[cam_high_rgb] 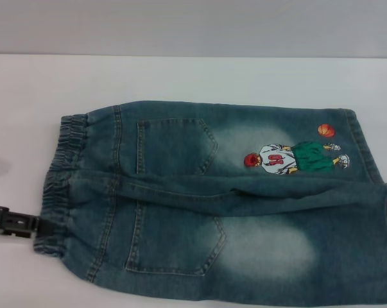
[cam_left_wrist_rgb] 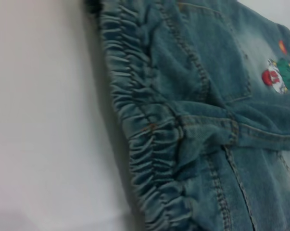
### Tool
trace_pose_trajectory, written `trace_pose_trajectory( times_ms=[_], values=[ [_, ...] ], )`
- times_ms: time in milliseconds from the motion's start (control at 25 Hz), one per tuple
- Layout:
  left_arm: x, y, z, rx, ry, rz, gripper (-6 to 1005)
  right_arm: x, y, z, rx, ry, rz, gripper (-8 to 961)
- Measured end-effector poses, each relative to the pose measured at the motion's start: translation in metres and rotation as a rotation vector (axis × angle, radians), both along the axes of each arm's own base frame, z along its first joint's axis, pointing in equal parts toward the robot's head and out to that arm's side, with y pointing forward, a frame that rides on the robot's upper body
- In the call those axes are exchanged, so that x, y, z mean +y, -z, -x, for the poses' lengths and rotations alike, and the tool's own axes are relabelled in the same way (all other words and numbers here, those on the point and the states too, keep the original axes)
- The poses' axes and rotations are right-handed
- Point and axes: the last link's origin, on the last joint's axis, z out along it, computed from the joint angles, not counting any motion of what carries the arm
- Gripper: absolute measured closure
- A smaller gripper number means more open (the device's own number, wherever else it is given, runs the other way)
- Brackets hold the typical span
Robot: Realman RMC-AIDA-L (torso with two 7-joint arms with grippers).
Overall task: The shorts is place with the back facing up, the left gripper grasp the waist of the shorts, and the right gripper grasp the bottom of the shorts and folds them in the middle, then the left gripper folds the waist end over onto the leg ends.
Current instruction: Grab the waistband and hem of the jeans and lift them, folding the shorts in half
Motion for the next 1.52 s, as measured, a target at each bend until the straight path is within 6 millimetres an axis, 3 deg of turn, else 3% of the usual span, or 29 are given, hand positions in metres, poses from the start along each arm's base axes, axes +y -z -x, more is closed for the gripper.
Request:
trace_pose_trajectory(
  times_ms=[320, 840, 1520],
  values=[
    [0.005, -0.011, -0.002, 0.008, -0.063, 0.002, 184, 0.001, 0.0, 0.001, -0.004, -0.003, 0.001, 395],
    [0.002, 0.004, 0.001, 0.05, -0.089, 0.048, 196, 0.005, 0.0, 0.006, -0.019, -0.018, 0.01, 394],
    [0.004, 0.009, 0.0, 0.07, -0.095, 0.053, 212, 0.007, -0.002, 0.007, -0.022, -0.024, 0.006, 394]
  ],
)
